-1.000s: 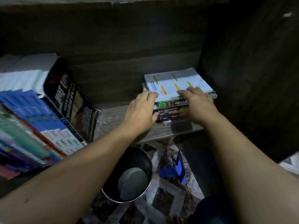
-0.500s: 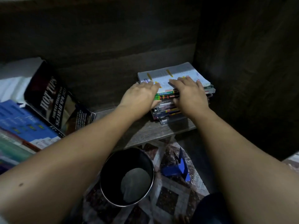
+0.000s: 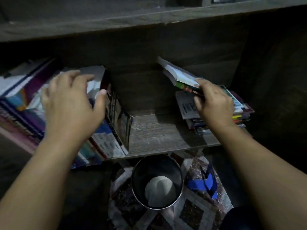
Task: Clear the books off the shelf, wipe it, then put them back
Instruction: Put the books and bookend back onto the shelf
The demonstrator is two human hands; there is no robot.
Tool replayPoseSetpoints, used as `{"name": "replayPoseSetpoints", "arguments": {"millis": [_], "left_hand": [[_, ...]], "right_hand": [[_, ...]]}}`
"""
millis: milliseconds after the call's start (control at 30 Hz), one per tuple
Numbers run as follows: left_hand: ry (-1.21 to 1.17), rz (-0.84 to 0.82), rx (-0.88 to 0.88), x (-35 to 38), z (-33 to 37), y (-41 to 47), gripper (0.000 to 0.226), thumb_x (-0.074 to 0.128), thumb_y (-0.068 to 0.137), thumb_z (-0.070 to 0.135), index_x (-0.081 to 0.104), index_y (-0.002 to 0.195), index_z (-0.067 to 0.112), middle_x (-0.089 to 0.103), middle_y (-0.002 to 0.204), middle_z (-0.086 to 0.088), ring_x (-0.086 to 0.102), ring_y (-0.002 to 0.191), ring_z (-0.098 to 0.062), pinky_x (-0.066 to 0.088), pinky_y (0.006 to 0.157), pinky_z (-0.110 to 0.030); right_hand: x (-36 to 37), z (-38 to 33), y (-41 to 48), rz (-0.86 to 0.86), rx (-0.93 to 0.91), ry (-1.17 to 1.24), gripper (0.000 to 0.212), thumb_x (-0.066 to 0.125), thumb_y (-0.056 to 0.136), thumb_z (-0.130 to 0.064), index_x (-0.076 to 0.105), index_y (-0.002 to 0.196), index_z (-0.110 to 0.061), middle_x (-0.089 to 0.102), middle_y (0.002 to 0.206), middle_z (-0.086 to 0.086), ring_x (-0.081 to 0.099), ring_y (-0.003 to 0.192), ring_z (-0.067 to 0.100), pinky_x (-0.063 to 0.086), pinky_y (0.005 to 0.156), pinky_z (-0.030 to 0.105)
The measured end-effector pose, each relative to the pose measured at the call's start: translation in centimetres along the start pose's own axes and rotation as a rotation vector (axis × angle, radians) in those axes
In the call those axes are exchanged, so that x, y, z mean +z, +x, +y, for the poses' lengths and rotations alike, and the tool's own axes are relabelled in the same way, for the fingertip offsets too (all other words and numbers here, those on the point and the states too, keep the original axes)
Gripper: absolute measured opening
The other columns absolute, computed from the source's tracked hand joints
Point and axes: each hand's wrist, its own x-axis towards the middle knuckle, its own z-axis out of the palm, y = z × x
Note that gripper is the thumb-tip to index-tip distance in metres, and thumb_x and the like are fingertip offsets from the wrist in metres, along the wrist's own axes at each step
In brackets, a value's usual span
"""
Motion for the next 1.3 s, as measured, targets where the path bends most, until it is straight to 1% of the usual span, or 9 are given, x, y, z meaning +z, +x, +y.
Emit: {"name": "replayPoseSetpoints", "arguments": {"millis": [200,467,600,700,867,967,1033,1167,1300], "left_hand": [[-0.039,-0.023,0.010,1.5,-3.5,-1.5,0.051,0.029,0.096,0.046,0.054,0.129,0.017,0.054,0.132,-0.007,0.044,0.123,-0.029,0.027,0.104,-0.051],[0.028,0.019,0.078,2.4,-4.2,-2.0,0.048,0.034,0.097,0.043,0.051,0.133,0.017,0.054,0.135,-0.003,0.044,0.118,-0.023,0.022,0.095,-0.039],[0.042,0.022,0.094,2.4,-4.5,-2.1,0.049,0.033,0.098,0.043,0.050,0.135,0.016,0.053,0.136,-0.002,0.046,0.118,-0.022,0.022,0.095,-0.038],[0.060,0.022,0.102,2.4,-4.7,-2.1,0.049,0.034,0.098,0.043,0.050,0.135,0.015,0.052,0.137,-0.002,0.046,0.118,-0.022,0.023,0.096,-0.038],[0.076,0.007,0.115,2.4,-4.9,-2.2,0.050,0.034,0.099,0.043,0.048,0.136,0.014,0.051,0.138,-0.003,0.046,0.119,-0.023,0.023,0.096,-0.038],[0.077,-0.002,0.115,2.3,-5.0,-2.1,0.051,0.034,0.098,0.043,0.047,0.137,0.014,0.050,0.139,-0.003,0.045,0.120,-0.024,0.022,0.096,-0.039],[0.075,-0.006,0.116,2.3,-4.9,-2.1,0.051,0.033,0.098,0.043,0.046,0.138,0.014,0.049,0.139,-0.004,0.044,0.121,-0.024,0.021,0.096,-0.039],[0.073,0.005,0.113,2.3,-4.9,-2.1,0.050,0.034,0.098,0.043,0.045,0.138,0.015,0.049,0.139,-0.004,0.043,0.121,-0.024,0.022,0.096,-0.039],[0.067,0.014,0.101,2.5,-4.7,-2.1,0.050,0.035,0.098,0.042,0.046,0.137,0.015,0.049,0.138,-0.004,0.042,0.120,-0.024,0.022,0.095,-0.039]], "right_hand": [[2.6,-7.2,-0.2,0.040,-0.085,0.168,0.044,0.060,0.079,-0.021,0.062,0.121,-0.009,0.066,0.118,0.004,0.062,0.101,0.017,0.046,0.073,0.027],[8.4,-14.8,-1.2,0.015,0.508,0.683,0.030,0.071,0.085,-0.019,0.064,0.112,-0.009,0.068,0.094,0.004,0.063,0.086,0.018,0.050,0.080,0.026],[10.0,-17.3,-2.1,-0.055,0.668,0.776,0.026,0.072,0.085,-0.018,0.063,0.110,-0.014,0.065,0.086,-0.002,0.063,0.080,0.014,0.040,0.067,0.003],[10.1,-18.1,-2.8,-0.166,0.602,0.770,0.027,0.071,0.086,-0.024,0.059,0.109,-0.018,0.065,0.085,-0.003,0.062,0.077,0.013,0.041,0.064,0.013],[9.2,-18.5,-3.9,-0.676,0.463,0.778,0.052,0.056,0.096,-0.030,0.033,0.142,-0.025,0.058,0.112,-0.011,0.056,0.101,0.008,0.040,0.077,0.021],[8.4,-16.1,-3.4,-1.018,0.413,0.959,0.089,0.068,0.088,-0.017,0.008,0.152,-0.031,0.052,0.135,-0.010,0.057,0.113,0.001,0.046,0.100,0.030],[7.6,-14.8,-3.1,-1.214,0.317,0.854,0.111,0.076,0.081,-0.013,-0.007,0.153,-0.035,0.041,0.142,-0.014,0.054,0.109,-0.009,0.042,0.104,0.022],[8.0,-14.8,-3.4,-1.102,0.300,0.587,0.108,0.077,0.080,-0.030,-0.004,0.151,-0.042,0.048,0.144,0.002,0.050,0.127,0.016,0.037,0.110,0.042],[9.8,-15.3,-3.9,-0.971,0.372,0.581,0.092,0.072,0.085,-0.031,0.008,0.149,-0.047,0.054,0.138,0.003,0.052,0.124,0.023,0.041,0.105,0.041]]}}
